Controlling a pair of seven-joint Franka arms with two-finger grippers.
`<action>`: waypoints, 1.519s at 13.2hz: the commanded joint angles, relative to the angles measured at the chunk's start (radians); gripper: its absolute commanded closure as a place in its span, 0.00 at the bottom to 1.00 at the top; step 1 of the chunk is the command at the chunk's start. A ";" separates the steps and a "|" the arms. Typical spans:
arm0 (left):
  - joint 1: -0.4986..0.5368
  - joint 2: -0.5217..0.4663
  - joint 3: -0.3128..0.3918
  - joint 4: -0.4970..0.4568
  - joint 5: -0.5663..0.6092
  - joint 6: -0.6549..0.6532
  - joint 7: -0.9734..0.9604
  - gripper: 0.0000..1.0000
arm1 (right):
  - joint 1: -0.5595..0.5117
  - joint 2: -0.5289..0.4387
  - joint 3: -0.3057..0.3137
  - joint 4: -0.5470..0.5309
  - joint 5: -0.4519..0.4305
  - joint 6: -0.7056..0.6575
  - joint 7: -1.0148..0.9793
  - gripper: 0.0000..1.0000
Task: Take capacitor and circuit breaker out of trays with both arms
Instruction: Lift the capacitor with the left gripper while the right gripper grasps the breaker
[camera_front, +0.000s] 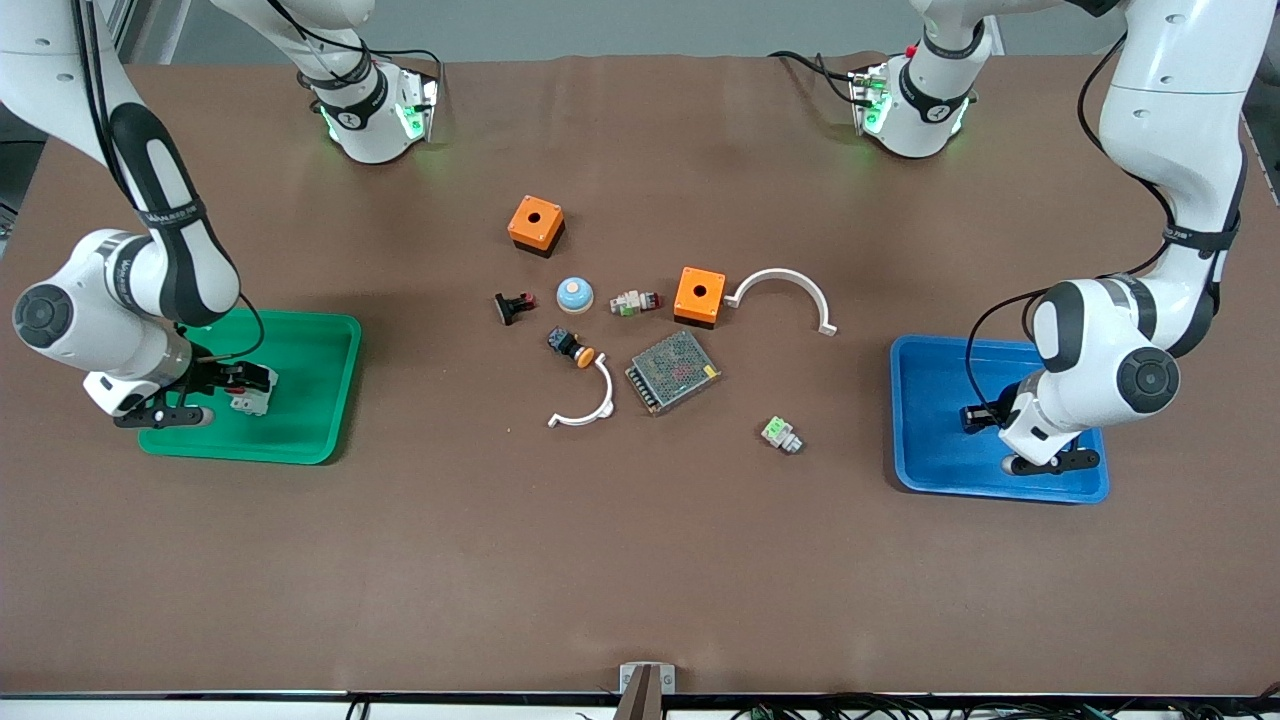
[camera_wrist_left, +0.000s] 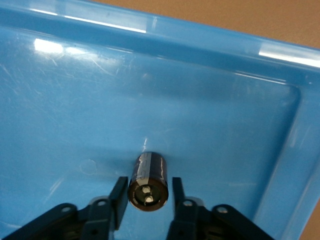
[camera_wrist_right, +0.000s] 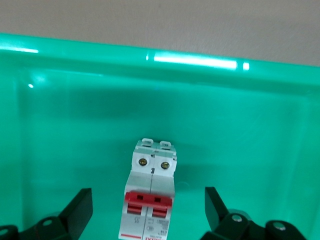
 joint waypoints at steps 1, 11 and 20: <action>-0.002 0.009 0.002 0.012 -0.010 0.012 -0.012 0.81 | -0.013 -0.016 0.011 -0.035 0.005 0.009 0.013 0.11; -0.005 -0.191 -0.201 -0.030 -0.005 -0.097 -0.342 1.00 | -0.021 -0.033 0.009 -0.021 0.004 -0.003 0.013 0.85; -0.305 -0.102 -0.245 -0.066 0.093 -0.003 -0.999 1.00 | 0.267 -0.093 0.017 0.198 0.004 -0.298 0.345 0.87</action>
